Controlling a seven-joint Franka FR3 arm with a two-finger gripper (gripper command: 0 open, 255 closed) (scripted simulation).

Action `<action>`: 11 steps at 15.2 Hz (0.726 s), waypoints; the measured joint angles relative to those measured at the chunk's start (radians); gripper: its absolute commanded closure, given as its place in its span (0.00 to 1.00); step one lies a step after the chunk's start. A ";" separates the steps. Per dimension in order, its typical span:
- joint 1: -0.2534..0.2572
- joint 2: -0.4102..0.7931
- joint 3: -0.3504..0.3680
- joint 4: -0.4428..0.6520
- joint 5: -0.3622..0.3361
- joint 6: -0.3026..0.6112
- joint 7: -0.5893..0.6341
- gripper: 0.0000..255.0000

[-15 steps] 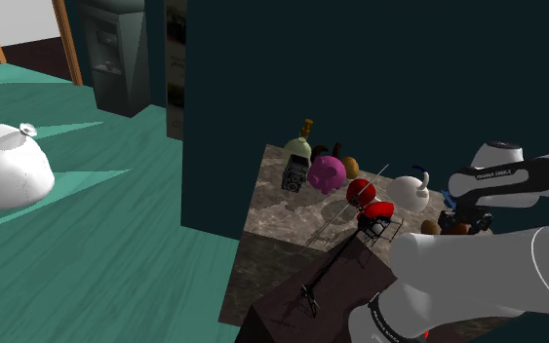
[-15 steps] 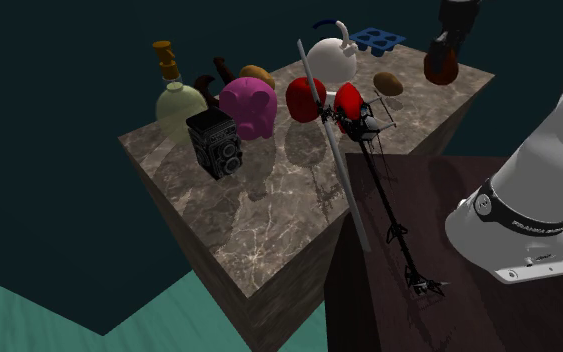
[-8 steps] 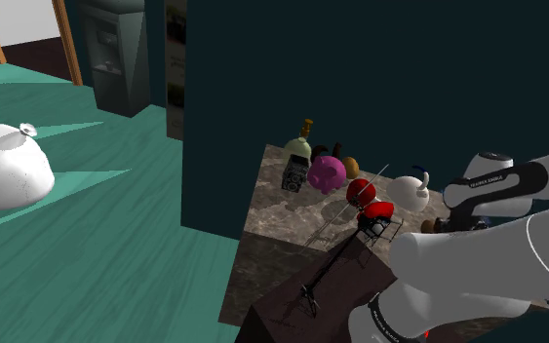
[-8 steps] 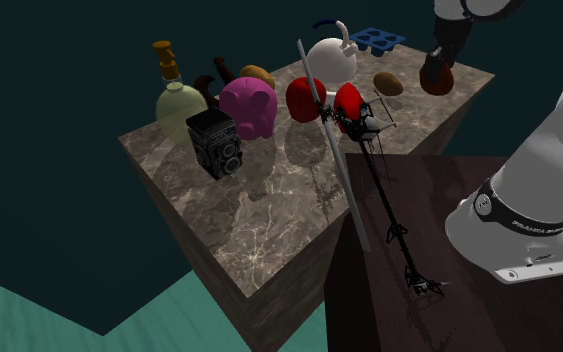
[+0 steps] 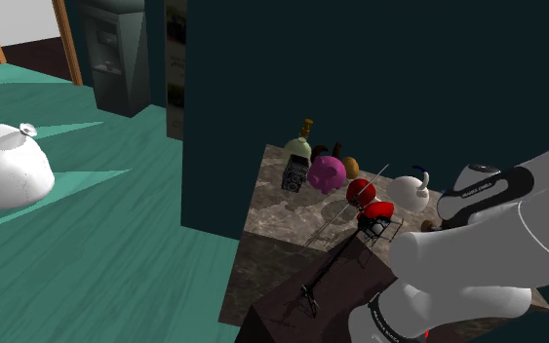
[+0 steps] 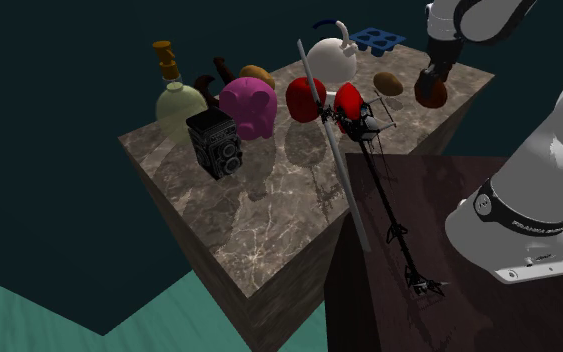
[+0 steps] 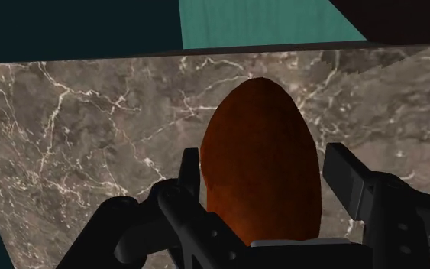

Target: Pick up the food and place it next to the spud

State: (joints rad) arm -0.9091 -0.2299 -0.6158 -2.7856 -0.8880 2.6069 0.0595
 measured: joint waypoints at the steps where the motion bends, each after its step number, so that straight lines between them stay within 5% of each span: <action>1: 0.000 0.024 -0.003 0.002 -0.007 0.022 0.010 1.00; 11: -0.010 0.239 -0.016 0.026 -0.101 0.223 0.137 1.00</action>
State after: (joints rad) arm -0.9192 0.0096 -0.6321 -2.7592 -0.9886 2.8299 0.1964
